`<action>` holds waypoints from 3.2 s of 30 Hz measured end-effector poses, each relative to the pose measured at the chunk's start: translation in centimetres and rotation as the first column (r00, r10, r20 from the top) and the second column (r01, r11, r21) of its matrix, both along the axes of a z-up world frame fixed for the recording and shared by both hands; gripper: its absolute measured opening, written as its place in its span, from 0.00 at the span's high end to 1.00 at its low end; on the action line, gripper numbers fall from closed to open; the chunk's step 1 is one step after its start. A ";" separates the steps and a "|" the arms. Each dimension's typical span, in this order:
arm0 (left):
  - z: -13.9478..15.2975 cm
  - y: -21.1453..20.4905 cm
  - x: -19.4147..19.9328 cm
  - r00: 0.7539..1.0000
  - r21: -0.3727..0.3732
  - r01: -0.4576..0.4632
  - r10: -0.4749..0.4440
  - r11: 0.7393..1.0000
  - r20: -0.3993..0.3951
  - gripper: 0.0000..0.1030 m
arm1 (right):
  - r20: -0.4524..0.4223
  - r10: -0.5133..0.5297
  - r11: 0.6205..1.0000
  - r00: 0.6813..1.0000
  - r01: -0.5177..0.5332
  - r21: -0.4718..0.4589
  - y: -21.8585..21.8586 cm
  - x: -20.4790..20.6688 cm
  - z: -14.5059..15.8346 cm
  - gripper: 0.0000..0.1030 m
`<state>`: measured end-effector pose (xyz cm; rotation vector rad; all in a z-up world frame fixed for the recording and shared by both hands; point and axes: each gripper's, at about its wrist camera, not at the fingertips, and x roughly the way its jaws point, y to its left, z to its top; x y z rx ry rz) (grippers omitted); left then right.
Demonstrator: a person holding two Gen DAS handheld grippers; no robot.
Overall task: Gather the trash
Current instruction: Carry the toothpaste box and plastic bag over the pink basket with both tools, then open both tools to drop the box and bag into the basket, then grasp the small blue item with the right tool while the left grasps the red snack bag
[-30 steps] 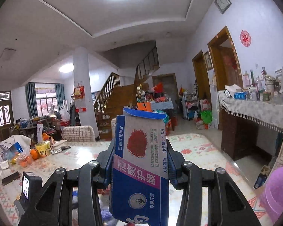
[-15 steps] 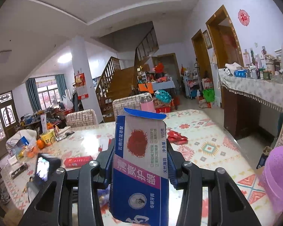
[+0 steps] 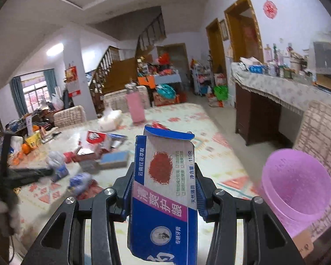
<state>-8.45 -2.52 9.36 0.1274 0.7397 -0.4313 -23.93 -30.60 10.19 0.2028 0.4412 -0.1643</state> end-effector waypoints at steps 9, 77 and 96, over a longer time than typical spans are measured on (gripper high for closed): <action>3.5 -11.1 -3.5 0.964 -0.027 0.264 -0.264 0.964 -0.006 0.84 | -0.016 -0.114 0.993 0.993 0.115 0.019 -6.3 -3.9 -0.5 0.51; -1.3 -3.9 4.9 0.982 -0.018 0.030 -0.033 0.999 -0.184 0.31 | -0.257 0.333 0.934 0.907 -0.279 0.224 5.4 -0.1 -5.9 0.20; -6.1 -12.1 3.5 0.902 0.121 0.404 -0.373 0.907 -0.215 0.29 | -0.399 0.269 0.955 0.877 -0.298 -0.011 10.8 1.2 -8.3 0.75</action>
